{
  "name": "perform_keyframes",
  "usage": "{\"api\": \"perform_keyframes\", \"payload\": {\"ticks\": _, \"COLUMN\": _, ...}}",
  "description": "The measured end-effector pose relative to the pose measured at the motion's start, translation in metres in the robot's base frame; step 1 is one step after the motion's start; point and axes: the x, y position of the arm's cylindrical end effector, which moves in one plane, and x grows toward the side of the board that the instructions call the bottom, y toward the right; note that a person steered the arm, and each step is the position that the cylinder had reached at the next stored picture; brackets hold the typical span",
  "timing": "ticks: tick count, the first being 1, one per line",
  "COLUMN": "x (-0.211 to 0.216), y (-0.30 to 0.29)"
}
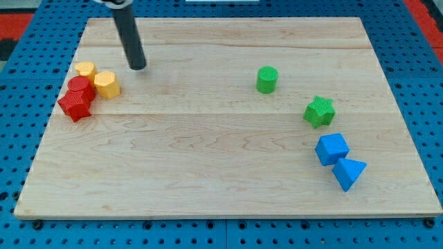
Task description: Move the green circle slightly to the center of the board
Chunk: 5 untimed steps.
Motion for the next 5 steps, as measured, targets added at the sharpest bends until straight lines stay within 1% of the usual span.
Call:
{"api": "perform_keyframes", "payload": {"ticks": 1, "x": 0.018, "y": 0.065}}
{"api": "perform_keyframes", "payload": {"ticks": 2, "x": 0.014, "y": 0.149}}
{"api": "perform_keyframes", "payload": {"ticks": 3, "x": 0.026, "y": 0.183}}
{"api": "perform_keyframes", "payload": {"ticks": 4, "x": 0.036, "y": 0.228}}
{"api": "perform_keyframes", "payload": {"ticks": 5, "x": 0.036, "y": 0.236}}
